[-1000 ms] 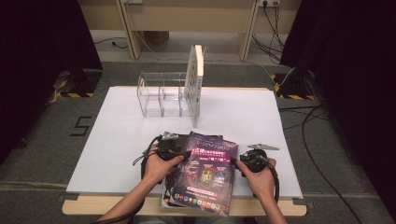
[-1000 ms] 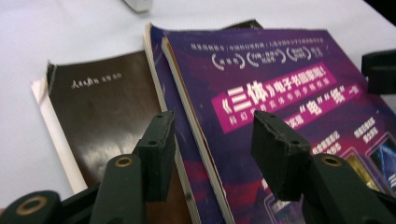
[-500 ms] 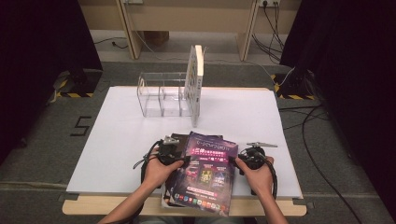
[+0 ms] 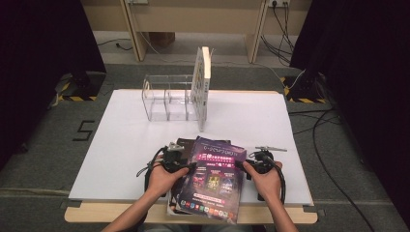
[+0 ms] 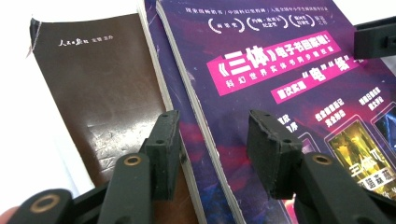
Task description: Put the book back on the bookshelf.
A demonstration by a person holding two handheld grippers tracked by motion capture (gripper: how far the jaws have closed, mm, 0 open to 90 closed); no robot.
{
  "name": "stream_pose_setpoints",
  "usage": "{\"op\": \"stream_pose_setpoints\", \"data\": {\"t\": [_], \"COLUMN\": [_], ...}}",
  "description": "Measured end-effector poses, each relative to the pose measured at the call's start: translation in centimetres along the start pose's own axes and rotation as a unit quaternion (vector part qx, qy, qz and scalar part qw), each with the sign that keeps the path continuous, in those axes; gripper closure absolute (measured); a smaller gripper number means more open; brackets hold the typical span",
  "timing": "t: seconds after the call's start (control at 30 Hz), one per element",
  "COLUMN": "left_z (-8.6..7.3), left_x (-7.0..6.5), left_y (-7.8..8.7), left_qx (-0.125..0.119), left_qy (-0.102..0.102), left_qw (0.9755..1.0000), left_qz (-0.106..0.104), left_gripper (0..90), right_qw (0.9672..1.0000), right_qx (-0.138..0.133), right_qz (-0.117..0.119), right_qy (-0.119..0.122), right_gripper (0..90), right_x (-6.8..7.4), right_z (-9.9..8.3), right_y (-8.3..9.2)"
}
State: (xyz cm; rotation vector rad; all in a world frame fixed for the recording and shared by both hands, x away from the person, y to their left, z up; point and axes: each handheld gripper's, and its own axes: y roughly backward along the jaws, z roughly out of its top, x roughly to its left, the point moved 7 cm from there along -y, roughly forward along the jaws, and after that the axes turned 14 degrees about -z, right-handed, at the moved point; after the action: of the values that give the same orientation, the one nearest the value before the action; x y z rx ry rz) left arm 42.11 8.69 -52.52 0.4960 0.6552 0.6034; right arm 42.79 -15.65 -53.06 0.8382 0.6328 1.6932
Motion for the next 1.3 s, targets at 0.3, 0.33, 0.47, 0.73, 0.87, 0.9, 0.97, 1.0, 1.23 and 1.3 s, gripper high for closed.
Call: {"op": "stream_pose_setpoints", "data": {"t": [0.3,0.33,0.47,0.73,0.87,0.9,0.97,1.0,1.23,1.3], "left_z": [-0.4,-0.4,-0.5,-0.6,-0.6,-0.6,-0.6,-0.6,-0.6,-0.6], "left_x": [-0.2,-0.2,-0.3,-0.5,-0.5,-0.6,-0.6,-0.6,-0.6,-0.6], "left_y": [0.5,0.6,0.6,0.7,0.7,0.7,0.7,0.7,0.7,0.7], "left_qx": [0.007,0.008,0.009,0.009,0.009,0.009,0.008,0.008,0.008,0.007], "left_qy": [-0.008,-0.010,-0.013,-0.023,-0.024,-0.025,-0.026,-0.026,-0.028,-0.029], "left_qw": [0.9999,0.9999,0.9998,0.9995,0.9995,0.9994,0.9994,0.9994,0.9993,0.9993], "left_qz": [0.003,0.005,0.009,0.019,0.020,0.021,0.022,0.022,0.022,0.023], "left_gripper": [61.4,61.8,62.5,63.4,63.5,63.7,63.7,63.7,63.6,63.6], "right_qw": [0.9997,0.9997,0.9996,0.9982,0.9982,0.9984,0.9987,0.9987,0.9990,0.9990], "right_qx": [-0.007,-0.010,-0.027,-0.051,-0.046,-0.036,-0.022,-0.015,0.012,0.013], "right_qz": [0.012,0.010,-0.001,0.021,0.030,0.032,0.034,0.034,0.041,0.042], "right_qy": [-0.019,-0.019,-0.002,0.022,0.026,0.031,0.032,0.034,0.011,0.004], "right_gripper": [51.9,54.2,64.5,75.8,76.1,75.8,75.7,75.7,78.7,79.3], "right_x": [0.6,0.6,0.8,2.8,3.4,3.5,3.6,3.6,3.6,3.6], "right_z": [0.4,0.5,1.1,2.5,2.8,2.9,2.8,2.7,2.4,2.5], "right_y": [-0.5,-0.5,0.3,2.5,2.9,2.8,2.6,2.4,2.2,2.3]}}
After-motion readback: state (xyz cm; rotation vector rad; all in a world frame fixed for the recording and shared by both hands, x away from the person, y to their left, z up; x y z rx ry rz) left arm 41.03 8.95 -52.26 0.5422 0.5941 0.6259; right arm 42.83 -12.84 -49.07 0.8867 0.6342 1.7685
